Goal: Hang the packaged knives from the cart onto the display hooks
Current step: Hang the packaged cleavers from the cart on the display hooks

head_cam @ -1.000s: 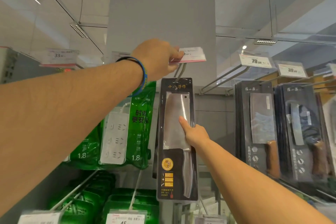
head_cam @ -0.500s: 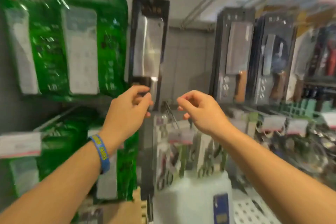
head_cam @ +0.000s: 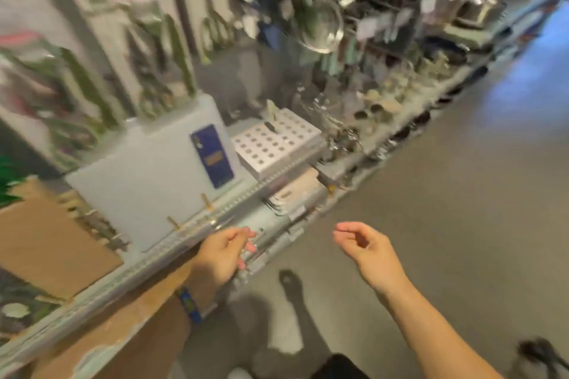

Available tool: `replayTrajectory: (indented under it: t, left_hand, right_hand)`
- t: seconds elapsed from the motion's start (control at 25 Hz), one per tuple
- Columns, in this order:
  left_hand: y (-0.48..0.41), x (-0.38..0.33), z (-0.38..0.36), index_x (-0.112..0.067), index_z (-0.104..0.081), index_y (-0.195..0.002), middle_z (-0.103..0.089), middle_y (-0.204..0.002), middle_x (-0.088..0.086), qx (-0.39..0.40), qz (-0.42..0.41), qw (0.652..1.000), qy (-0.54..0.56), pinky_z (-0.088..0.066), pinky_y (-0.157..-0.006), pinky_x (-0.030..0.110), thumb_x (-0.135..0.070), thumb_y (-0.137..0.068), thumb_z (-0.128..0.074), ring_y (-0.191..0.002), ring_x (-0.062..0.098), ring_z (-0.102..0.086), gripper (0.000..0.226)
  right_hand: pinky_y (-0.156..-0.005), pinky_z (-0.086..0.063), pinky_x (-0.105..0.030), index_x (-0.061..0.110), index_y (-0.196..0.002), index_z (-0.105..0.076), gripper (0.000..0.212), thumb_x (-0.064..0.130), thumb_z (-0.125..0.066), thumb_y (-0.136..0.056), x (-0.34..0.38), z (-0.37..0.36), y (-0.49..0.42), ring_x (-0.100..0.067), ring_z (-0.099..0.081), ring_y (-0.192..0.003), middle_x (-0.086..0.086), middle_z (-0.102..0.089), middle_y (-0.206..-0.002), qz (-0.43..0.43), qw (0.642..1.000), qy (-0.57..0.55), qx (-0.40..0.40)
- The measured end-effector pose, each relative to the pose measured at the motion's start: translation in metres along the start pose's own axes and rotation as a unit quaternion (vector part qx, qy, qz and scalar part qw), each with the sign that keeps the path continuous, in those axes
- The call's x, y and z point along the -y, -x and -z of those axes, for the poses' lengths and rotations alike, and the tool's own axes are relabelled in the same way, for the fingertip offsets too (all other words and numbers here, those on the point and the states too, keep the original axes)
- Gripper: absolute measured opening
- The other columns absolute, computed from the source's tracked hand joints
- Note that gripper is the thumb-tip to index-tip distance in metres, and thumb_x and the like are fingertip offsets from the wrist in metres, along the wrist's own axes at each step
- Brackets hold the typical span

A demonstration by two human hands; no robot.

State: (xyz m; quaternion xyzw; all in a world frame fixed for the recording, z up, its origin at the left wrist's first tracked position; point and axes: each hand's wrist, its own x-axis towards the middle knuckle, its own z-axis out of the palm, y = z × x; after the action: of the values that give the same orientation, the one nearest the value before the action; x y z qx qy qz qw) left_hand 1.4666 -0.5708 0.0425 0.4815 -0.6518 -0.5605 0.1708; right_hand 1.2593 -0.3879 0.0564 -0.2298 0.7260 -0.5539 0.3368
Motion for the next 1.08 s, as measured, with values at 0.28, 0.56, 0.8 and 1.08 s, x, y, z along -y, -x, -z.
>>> replayTrajectory:
  t: [0.28,0.56,0.8,1.08]
  left_hand:
    - [0.027,0.003,-0.187,0.002,-0.068,-0.082,-0.068,-0.073,0.008,0.141,0.041,0.989,0.015,-0.041,-0.037,0.018,0.001,-0.099,-0.050,-0.057,0.015,-0.066,0.025]
    - [0.014,-0.041,-0.310,-0.009,-0.072,-0.092,-0.072,-0.079,0.011,0.271,0.038,0.953,-0.127,-0.030,-0.037,0.017,-0.018,-0.102,-0.048,-0.045,0.018,-0.053,0.027]
    - [-0.037,-0.065,-0.400,-0.016,-0.073,-0.094,-0.076,-0.085,0.009,0.379,0.015,0.902,-0.205,-0.031,-0.041,0.022,-0.025,-0.102,-0.050,-0.051,0.017,-0.057,0.026]
    - [-0.093,-0.116,-0.553,-0.022,-0.073,-0.096,-0.076,-0.083,-0.003,0.507,-0.056,0.810,-0.288,-0.037,-0.050,0.027,-0.032,-0.101,-0.049,-0.050,0.009,-0.060,0.026]
  right_hand:
    - [-0.057,-0.041,-0.008,0.011,-0.110,-0.070,0.036,-0.014,-0.052,-0.091,-0.100,0.156,0.061,-0.017,-0.051,-0.081,-0.002,-0.068,-0.106,-0.135,0.970,-0.063,-0.190]
    - [-0.072,-0.048,-0.013,0.025,-0.105,-0.070,0.041,-0.012,-0.059,-0.089,-0.147,0.265,0.097,-0.008,-0.062,-0.089,0.002,-0.070,-0.108,-0.170,0.929,-0.123,-0.304]
    - [-0.067,-0.047,-0.003,0.028,-0.102,-0.072,0.035,-0.004,-0.062,-0.092,-0.178,0.297,0.109,0.010,-0.066,-0.085,0.013,-0.073,-0.100,-0.214,0.880,-0.124,-0.405]
    - [-0.071,-0.046,-0.003,0.031,-0.099,-0.071,0.035,-0.002,-0.062,-0.092,-0.186,0.339,0.100,0.009,-0.066,-0.086,0.010,-0.074,-0.103,-0.268,0.795,-0.131,-0.528]
